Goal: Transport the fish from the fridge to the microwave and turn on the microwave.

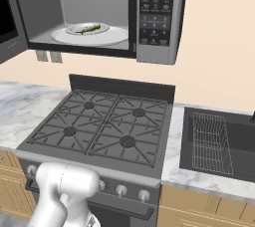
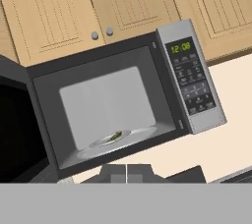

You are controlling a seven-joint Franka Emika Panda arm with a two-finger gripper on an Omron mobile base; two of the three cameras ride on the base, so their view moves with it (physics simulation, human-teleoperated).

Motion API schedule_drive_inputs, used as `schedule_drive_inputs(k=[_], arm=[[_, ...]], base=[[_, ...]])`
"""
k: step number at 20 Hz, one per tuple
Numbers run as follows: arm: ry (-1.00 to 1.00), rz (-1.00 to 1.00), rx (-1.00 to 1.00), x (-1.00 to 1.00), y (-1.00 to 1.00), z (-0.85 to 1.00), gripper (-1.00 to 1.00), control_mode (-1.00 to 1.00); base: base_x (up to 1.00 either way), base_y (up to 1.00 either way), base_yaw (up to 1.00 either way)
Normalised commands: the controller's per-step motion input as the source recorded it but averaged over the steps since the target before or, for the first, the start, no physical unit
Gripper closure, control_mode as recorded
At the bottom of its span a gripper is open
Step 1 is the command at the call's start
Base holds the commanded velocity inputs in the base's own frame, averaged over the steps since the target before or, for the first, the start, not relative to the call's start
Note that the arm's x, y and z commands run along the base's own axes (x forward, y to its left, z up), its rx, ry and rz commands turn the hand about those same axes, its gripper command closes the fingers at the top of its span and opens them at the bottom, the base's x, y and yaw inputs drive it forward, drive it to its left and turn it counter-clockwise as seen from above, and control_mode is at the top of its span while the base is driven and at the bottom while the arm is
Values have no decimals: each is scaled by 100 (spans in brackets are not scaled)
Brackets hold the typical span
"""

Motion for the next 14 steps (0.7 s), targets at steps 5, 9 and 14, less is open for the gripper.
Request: schedule_drive_inputs(k=[5,9,14], arm=[[0,0,-2,-8,27,0,100,-100],[0,0,-3,-11,25,0,100,-100],[0,0,-2,-21,14,0,100,-100]], base=[[0,0,0],[0,0,0],[0,0,0]])
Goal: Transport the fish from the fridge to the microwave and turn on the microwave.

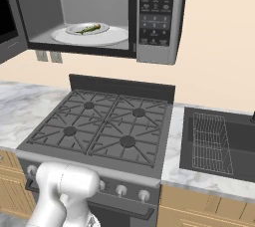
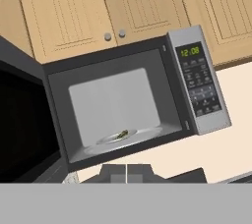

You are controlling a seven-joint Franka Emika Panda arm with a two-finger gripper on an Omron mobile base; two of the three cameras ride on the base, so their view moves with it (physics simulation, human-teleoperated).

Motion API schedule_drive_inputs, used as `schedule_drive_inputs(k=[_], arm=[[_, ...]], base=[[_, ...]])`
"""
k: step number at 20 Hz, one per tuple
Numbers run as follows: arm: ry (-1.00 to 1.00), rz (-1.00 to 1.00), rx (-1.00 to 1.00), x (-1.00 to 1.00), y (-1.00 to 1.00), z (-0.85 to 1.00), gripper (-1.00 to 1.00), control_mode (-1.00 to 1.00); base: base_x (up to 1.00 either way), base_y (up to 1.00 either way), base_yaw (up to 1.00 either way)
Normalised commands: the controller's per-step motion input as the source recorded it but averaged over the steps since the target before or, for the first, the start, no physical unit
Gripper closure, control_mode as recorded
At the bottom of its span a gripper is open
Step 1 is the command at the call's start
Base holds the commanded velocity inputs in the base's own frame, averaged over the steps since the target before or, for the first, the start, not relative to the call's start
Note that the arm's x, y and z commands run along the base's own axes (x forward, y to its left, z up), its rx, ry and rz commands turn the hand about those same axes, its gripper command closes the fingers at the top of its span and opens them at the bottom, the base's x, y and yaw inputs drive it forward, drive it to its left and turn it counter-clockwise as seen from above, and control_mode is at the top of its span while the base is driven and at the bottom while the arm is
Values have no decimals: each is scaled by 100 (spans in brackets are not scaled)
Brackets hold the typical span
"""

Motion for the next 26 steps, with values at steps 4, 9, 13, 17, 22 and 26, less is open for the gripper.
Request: schedule_drive_inputs(k=[4,9,13,17,22,26], arm=[[0,0,-1,-25,12,0,100,-100],[0,0,-1,-18,16,0,100,-100],[0,0,-2,-3,25,0,100,-100],[0,0,-6,0,33,-8,100,-100],[0,0,-7,0,40,-18,100,-100],[0,0,-6,0,36,-18,100,-100]], base=[[0,0,0],[0,0,0],[0,0,0],[0,0,0],[0,0,0],[0,0,0]])
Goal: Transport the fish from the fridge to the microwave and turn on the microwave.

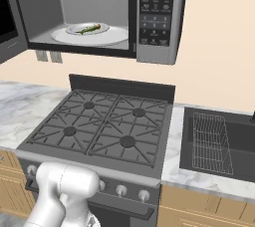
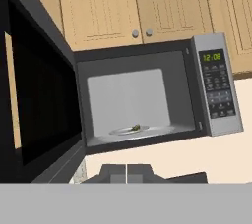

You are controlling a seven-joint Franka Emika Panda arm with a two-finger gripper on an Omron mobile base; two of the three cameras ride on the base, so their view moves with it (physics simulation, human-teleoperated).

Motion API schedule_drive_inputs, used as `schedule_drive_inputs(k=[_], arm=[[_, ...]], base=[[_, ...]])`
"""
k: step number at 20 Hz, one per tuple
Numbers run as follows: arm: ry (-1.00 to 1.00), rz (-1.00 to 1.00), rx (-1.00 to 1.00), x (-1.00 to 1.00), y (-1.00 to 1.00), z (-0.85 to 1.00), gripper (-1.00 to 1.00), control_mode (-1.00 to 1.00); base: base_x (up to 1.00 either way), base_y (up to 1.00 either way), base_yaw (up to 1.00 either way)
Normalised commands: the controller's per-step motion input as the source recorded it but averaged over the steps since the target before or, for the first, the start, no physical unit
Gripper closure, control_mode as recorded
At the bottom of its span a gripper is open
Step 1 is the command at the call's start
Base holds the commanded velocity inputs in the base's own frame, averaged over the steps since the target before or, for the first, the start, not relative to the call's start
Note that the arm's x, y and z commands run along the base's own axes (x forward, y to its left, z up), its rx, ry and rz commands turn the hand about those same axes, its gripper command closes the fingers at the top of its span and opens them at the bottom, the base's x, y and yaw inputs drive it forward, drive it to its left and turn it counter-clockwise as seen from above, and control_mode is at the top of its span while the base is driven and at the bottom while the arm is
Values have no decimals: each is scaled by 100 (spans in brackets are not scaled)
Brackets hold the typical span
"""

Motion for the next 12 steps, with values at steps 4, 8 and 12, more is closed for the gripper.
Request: schedule_drive_inputs(k=[4,8,12], arm=[[0,0,-5,0,30,-12,100,-100],[0,0,-5,0,31,-12,100,-100],[0,0,-5,0,33,-13,100,-100]], base=[[0,0,0],[0,0,0],[0,0,0]])
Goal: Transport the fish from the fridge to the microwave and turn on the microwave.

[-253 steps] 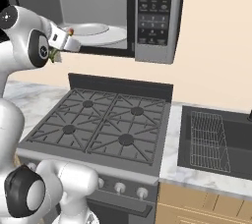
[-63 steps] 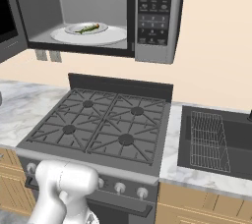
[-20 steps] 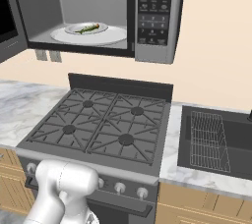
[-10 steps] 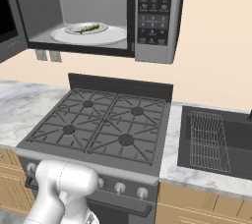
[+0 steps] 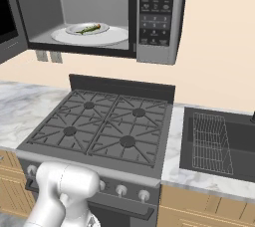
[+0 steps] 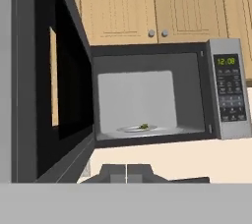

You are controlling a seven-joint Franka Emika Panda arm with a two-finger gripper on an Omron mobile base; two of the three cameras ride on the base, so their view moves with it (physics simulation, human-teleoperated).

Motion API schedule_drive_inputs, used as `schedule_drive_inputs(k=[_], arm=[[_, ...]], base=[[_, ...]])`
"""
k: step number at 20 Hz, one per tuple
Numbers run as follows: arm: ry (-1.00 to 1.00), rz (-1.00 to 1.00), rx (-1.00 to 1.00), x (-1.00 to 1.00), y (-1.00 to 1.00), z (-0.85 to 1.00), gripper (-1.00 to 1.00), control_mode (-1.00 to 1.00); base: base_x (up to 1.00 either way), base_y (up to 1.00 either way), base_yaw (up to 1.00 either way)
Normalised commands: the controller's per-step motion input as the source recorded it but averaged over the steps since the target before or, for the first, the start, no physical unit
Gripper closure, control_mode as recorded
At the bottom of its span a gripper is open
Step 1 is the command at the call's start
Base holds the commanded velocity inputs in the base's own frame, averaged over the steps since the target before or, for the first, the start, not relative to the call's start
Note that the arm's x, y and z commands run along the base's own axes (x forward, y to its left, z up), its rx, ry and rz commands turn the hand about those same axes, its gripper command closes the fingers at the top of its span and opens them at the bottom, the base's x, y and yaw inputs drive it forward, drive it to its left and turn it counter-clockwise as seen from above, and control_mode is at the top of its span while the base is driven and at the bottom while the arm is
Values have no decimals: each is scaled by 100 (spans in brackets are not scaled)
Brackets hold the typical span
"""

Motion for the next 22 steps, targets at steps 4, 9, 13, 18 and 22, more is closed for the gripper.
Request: schedule_drive_inputs(k=[4,9,13,18,22], arm=[[0,0,-4,0,35,-13,100,-100],[0,0,-4,0,37,-13,100,-100],[0,0,-3,2,35,-15,100,-100],[0,0,-3,2,34,-17,100,-100],[0,-1,-1,11,27,-15,100,-100]], base=[[0,0,0],[0,0,0],[0,0,0],[0,0,0],[0,0,0]])
